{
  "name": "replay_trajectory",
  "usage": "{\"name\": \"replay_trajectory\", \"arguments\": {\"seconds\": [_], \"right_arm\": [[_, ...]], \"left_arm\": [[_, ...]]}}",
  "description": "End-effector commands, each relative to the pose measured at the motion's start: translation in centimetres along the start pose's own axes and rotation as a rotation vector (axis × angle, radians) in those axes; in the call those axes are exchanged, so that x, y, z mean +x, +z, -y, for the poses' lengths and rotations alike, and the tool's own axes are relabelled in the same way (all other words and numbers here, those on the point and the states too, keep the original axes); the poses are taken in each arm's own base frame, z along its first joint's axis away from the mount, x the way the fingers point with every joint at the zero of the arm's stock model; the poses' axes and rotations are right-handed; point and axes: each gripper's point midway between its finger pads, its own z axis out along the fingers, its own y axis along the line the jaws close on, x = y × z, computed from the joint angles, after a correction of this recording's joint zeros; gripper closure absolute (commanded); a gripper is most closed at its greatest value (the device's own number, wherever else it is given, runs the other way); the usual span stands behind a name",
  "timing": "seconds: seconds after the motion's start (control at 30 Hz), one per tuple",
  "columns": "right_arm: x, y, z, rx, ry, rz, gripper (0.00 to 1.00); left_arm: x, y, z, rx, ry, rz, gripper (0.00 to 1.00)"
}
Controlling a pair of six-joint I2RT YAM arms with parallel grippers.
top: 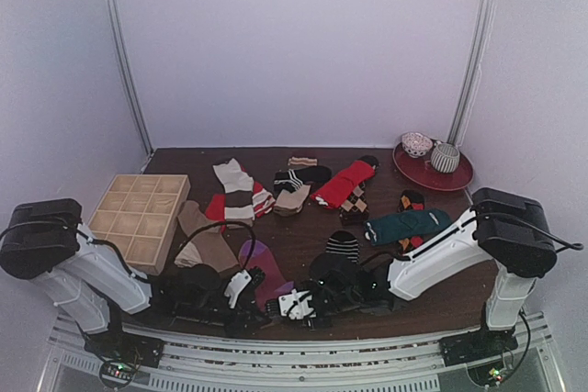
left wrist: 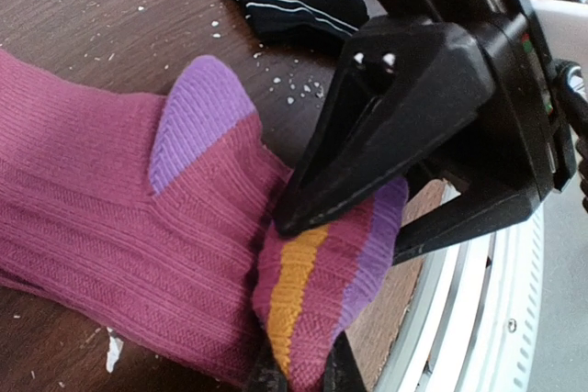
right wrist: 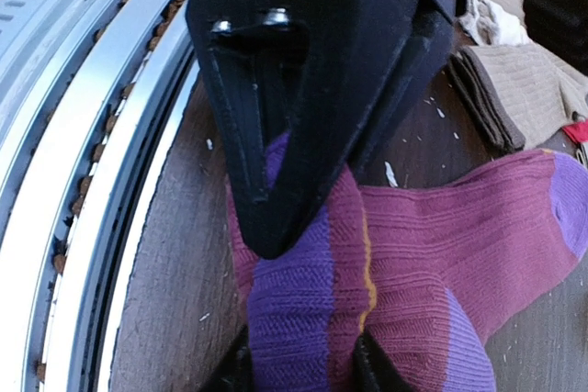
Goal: Roll the socks
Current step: Roll a pair of socks at the center of the board.
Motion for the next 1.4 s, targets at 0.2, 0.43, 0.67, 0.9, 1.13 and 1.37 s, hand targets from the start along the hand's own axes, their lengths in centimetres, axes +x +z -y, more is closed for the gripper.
{"name": "replay_trajectory", "arguments": {"seconds": [0.2, 0.43, 0.67, 0.9, 1.13, 1.37], "right_arm": [[3.2, 1.6, -3.5, -0.261, 0.351, -0.163, 0.82], [4.0, 0.6, -5.5, -0.524, 0.674, -0.245, 0.83], [6.5, 0.5, -5.6, -0.631, 0.956, -0.354, 0.84], [8.3, 0.6, -5.6, -0.611, 0.995, -0.417, 0.84], [9.1, 0.6, -5.7, -0.597, 0.983, -0.440, 0.84], [9.7, 0.7, -5.8, -0.592, 0.989, -0.450, 0.84]], "left_arm": [[5.0, -1.2, -3.3, -0.143, 0.015, -0.189, 0.50], [-2.4, -3.9, -1.1, -0.151, 0.240, 0.075, 0.11], [-4.9, -5.6, 0.9, -0.105, 0.413, 0.248, 0.10], [-4.3, -2.8, 0.4, -0.121, 0.482, 0.175, 0.12], [-4.8, -1.7, 0.6, -0.112, 0.483, 0.198, 0.15], [-4.3, -0.8, 0.8, -0.087, 0.499, 0.167, 0.54]]}}
